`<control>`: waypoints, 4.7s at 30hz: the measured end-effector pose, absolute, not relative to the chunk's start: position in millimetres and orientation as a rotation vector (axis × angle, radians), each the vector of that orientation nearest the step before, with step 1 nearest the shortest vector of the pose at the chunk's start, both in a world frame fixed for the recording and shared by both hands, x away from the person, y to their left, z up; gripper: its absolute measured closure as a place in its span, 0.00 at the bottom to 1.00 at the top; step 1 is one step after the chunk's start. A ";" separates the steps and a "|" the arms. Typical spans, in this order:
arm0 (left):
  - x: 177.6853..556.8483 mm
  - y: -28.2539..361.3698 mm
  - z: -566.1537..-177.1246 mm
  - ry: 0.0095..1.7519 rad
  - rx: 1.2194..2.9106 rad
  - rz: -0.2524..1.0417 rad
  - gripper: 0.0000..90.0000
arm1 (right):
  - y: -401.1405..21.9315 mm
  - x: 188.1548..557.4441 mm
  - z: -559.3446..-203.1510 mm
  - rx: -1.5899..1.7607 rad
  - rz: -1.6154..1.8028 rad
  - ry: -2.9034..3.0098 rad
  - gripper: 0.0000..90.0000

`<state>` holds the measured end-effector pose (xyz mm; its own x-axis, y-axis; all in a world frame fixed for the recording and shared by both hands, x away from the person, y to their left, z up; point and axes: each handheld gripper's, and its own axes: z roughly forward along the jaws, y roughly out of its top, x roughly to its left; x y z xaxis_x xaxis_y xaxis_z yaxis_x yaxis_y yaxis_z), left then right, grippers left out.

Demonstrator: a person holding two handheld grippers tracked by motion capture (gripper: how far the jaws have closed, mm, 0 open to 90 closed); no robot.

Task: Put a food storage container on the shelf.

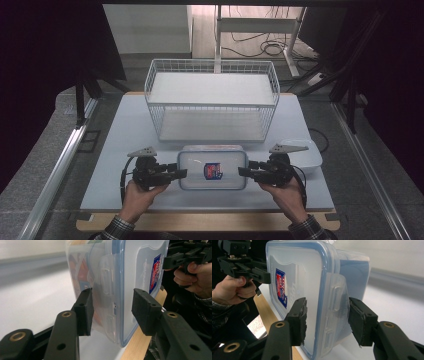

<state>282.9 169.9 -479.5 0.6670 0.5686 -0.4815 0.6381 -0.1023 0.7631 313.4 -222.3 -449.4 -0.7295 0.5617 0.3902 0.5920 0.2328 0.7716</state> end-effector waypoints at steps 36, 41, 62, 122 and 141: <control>332.0 179.9 -387.3 0.908 1.708 0.060 0.59 | -212.7 368.2 -359.2 -1.064 -1.736 -2.461 0.57; 340.7 180.9 -367.1 0.894 1.712 0.094 0.59 | -212.1 377.6 -344.8 -1.046 -1.772 -2.453 0.57; 395.9 183.6 -327.1 0.885 1.677 0.119 0.59 | -207.2 428.4 -305.6 -1.082 -1.827 -2.451 0.55; 448.7 178.4 -321.0 1.081 1.686 0.245 0.52 | -187.6 479.3 -307.8 -1.352 -1.753 -2.429 0.61; 447.9 182.1 -320.4 1.087 1.661 0.274 0.55 | -176.9 475.4 -298.8 -1.419 -1.750 -2.524 0.69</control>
